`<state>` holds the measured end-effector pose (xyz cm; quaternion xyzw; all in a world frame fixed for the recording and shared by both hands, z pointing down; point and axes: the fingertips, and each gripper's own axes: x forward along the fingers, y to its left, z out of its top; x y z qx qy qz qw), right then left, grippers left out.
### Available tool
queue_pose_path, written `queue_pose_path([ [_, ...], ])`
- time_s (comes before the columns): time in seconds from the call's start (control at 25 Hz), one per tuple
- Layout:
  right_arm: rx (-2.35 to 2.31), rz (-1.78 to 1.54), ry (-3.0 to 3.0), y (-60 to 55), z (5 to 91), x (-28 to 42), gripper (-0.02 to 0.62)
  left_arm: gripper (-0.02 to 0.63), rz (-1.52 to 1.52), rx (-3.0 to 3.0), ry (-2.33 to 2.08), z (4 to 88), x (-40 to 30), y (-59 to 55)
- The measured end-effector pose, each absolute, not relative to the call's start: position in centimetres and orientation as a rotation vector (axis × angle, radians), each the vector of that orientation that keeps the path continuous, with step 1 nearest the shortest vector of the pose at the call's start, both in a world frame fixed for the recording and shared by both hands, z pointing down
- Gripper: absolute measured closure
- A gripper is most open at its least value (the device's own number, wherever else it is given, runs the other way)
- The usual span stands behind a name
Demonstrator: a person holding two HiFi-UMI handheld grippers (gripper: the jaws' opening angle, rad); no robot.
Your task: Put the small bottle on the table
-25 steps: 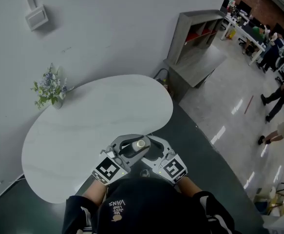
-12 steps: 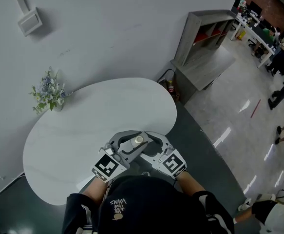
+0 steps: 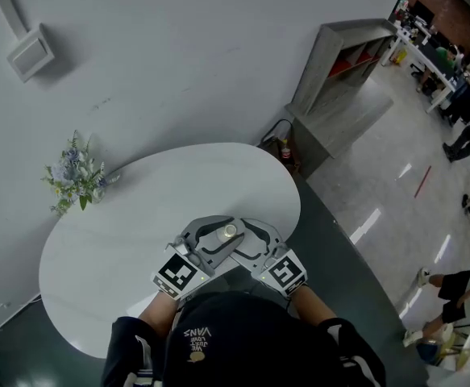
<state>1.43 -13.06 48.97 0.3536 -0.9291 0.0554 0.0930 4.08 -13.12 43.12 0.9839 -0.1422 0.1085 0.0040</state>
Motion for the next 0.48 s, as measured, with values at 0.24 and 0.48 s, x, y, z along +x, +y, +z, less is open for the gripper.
queue_pose_path([
  [0.24,1.142,0.266,-2.699,-16.9,50.7,2.9,0.328,0.446,0.325,3.069,-0.520,44.0,2.9,-18.8],
  [0.48,1.217,0.337,-2.648,-19.6,52.0,4.0,0.328,0.446,0.290,3.026,-0.652,46.6,1.6,-24.6],
])
